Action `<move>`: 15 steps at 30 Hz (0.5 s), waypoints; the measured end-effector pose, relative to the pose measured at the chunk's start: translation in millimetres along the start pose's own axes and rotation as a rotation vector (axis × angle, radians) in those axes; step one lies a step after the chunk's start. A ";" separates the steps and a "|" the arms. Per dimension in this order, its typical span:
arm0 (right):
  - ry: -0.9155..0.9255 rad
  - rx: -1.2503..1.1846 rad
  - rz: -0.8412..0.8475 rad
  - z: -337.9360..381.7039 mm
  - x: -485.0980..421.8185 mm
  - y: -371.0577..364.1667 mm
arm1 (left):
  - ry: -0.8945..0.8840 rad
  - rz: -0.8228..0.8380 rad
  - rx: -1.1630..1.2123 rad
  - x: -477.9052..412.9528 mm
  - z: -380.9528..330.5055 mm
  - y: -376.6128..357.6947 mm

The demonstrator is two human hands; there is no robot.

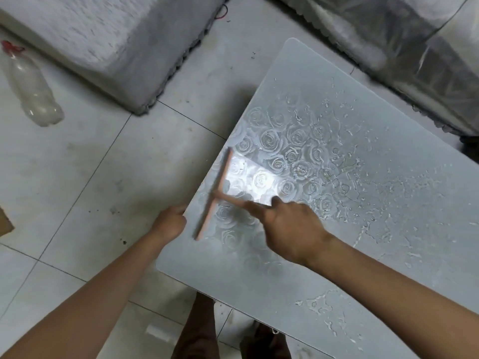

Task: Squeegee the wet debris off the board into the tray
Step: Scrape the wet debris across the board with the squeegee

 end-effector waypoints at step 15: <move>-0.014 0.004 0.017 48.0 5.8 -8.8 | -0.123 0.135 -0.237 14.0 6.9 -8.4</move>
Point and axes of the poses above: each hand's wrist, its own x-axis away from the middle knuckle, its own y-axis out of the back of the hand, z = x × y, the point moved 7 cm from there along -x, towards the middle knuckle, and after that the axes turned 11 degrees about -y, right-handed, at the moved point
